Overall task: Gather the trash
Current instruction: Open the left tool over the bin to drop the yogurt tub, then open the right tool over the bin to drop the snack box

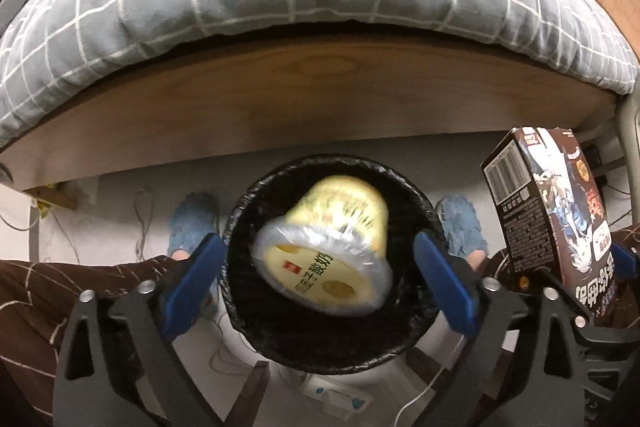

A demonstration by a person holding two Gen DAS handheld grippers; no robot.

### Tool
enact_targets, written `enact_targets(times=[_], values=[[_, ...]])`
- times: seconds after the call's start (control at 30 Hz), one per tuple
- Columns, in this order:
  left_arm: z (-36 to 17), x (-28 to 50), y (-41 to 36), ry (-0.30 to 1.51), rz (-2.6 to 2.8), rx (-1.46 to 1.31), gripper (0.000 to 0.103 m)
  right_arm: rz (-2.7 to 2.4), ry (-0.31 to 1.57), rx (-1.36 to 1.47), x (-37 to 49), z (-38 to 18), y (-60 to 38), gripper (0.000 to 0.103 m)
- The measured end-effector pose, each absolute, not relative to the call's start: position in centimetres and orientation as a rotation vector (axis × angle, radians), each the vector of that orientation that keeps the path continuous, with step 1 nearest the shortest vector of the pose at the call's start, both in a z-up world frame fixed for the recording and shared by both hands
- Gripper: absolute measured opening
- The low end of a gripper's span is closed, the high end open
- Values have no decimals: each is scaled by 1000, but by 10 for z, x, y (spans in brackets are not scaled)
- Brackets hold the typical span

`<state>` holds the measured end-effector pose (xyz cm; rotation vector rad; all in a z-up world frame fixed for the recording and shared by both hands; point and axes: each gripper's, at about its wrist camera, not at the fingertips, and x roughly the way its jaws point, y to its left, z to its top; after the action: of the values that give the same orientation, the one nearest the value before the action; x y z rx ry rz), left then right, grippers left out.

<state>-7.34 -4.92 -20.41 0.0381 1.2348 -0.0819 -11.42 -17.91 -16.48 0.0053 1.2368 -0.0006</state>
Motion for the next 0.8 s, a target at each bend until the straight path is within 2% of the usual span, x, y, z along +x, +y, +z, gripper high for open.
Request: enact_targets(times=[0.8], values=[[-181, -97, 60, 1197, 140, 13, 97, 169, 1253, -89, -115, -167, -174, 88]])
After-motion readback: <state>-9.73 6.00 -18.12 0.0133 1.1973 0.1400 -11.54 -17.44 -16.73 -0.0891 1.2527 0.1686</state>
